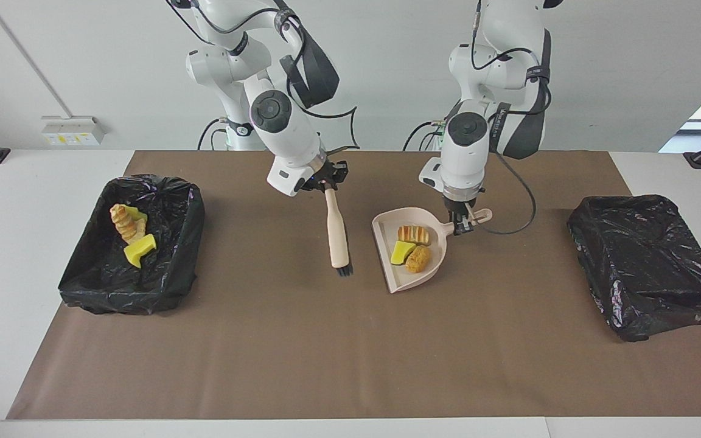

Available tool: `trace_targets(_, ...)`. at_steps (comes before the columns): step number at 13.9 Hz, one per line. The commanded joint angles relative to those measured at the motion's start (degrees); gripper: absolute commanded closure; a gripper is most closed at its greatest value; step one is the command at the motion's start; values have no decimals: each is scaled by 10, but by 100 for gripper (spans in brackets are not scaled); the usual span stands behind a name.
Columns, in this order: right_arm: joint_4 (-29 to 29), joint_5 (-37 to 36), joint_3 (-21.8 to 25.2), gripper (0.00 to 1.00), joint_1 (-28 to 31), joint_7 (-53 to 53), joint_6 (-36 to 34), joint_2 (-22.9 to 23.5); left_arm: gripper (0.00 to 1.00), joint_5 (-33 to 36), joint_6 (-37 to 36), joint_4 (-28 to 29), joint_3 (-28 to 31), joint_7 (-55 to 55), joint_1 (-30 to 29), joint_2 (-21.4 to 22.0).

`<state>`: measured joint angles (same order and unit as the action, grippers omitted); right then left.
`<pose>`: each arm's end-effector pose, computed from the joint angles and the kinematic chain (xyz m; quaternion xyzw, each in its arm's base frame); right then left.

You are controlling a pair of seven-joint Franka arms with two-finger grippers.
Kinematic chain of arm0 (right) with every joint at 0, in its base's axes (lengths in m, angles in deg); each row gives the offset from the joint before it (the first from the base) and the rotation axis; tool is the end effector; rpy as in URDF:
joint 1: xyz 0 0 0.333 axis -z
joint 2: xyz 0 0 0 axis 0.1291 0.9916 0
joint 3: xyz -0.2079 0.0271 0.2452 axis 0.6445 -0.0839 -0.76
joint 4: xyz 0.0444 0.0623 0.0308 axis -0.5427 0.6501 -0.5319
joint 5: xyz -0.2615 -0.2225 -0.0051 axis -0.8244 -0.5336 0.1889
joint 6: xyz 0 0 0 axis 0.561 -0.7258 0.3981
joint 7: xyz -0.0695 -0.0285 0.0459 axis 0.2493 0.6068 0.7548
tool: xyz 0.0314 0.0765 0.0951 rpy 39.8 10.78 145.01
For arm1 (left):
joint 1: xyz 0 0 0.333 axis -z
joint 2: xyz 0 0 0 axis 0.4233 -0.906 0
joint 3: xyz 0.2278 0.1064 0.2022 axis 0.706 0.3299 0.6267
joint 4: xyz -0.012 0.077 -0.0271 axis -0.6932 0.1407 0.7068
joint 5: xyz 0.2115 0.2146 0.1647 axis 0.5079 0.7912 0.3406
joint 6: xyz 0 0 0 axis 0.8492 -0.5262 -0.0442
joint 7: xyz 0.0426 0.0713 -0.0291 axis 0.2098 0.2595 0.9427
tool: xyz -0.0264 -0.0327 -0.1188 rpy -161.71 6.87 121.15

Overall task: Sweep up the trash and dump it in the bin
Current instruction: 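Carry the loaded dustpan to the nearby trash bag with the left gripper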

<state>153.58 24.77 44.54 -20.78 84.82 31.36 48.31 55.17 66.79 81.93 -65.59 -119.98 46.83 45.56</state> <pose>0.4728 0.2370 0.4670 -0.9835 -0.0357 0.1443 0.1035 0.4874 -0.1873 0.4136 -0.7332 0.6758 0.0514 0.0556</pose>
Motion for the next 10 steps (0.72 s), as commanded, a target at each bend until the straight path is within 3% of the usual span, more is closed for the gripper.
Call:
trace_targets(1,15,-30,-4,100,38,30,-30,-42,100,-39,-5,4,-5,-112,-86,49)
trace_targets(4,40,-78,-4,100,84,28,-60,-62,100,-52,-38,-31,-3,-239,-192,62)
trace_targets(8,152,-98,-6,100,147,-37,-33,-126,100,-101,-69,-106,-1,-358,-337,38)
trace_targets(10,208,-101,-9,100,141,-50,-6,-164,100,-101,-77,-134,-1,-415,-387,26)
